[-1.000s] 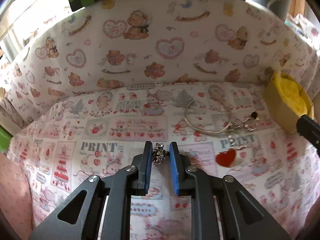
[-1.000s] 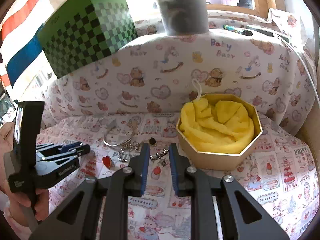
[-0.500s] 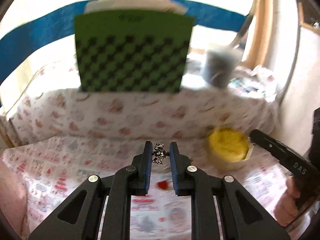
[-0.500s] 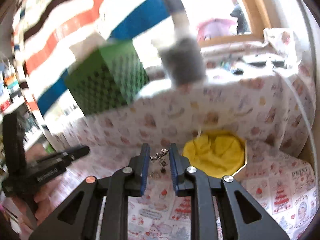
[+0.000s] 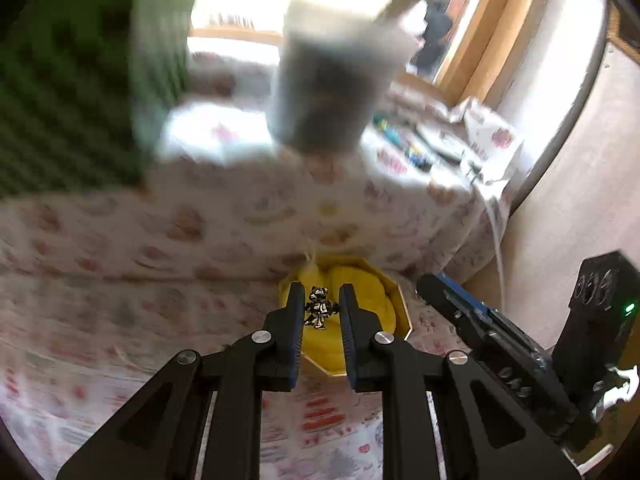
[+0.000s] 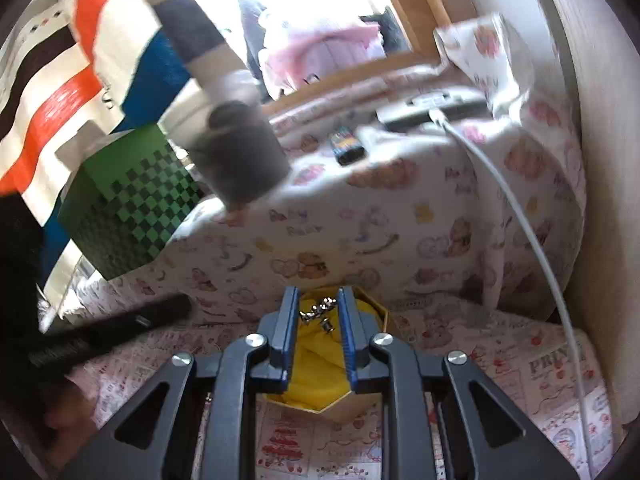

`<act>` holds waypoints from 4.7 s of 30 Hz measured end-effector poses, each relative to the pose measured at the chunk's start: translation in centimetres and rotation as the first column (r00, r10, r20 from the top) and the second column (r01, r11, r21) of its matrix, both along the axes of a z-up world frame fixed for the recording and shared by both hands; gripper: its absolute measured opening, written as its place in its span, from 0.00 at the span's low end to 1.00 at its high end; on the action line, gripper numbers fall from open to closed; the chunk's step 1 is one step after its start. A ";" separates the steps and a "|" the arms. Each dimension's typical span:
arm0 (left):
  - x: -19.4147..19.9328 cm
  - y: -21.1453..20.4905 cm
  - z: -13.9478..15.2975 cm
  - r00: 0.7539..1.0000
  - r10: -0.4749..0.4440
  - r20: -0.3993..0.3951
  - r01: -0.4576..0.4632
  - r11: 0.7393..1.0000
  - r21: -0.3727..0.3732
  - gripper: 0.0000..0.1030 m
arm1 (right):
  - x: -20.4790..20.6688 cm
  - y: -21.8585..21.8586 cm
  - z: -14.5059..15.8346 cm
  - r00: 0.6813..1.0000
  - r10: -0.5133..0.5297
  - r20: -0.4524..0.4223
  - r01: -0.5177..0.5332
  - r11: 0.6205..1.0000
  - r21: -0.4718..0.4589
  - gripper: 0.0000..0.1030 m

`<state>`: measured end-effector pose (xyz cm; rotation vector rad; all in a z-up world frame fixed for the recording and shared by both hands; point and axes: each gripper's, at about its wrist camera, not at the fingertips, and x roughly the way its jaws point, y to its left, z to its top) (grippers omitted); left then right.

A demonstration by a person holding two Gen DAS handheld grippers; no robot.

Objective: Organize jewelry

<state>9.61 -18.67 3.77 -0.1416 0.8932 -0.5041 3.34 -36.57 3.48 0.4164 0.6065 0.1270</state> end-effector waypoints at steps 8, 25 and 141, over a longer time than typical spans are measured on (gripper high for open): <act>1.2 -1.4 -3.7 0.999 -0.021 -0.033 0.021 1.000 0.001 0.16 | 0.9 -0.5 -1.5 0.999 0.037 -0.032 -0.035 0.996 0.078 0.18; -1.2 2.4 1.6 0.973 0.122 0.196 -0.120 0.993 -0.023 0.69 | -0.8 -0.5 0.6 0.997 -0.033 0.063 0.033 0.999 -0.007 0.63; -4.0 20.8 -2.4 0.830 0.418 0.369 -0.445 0.895 -0.013 0.64 | 0.1 19.1 -0.4 0.980 0.192 -0.055 -0.200 0.938 -0.284 0.62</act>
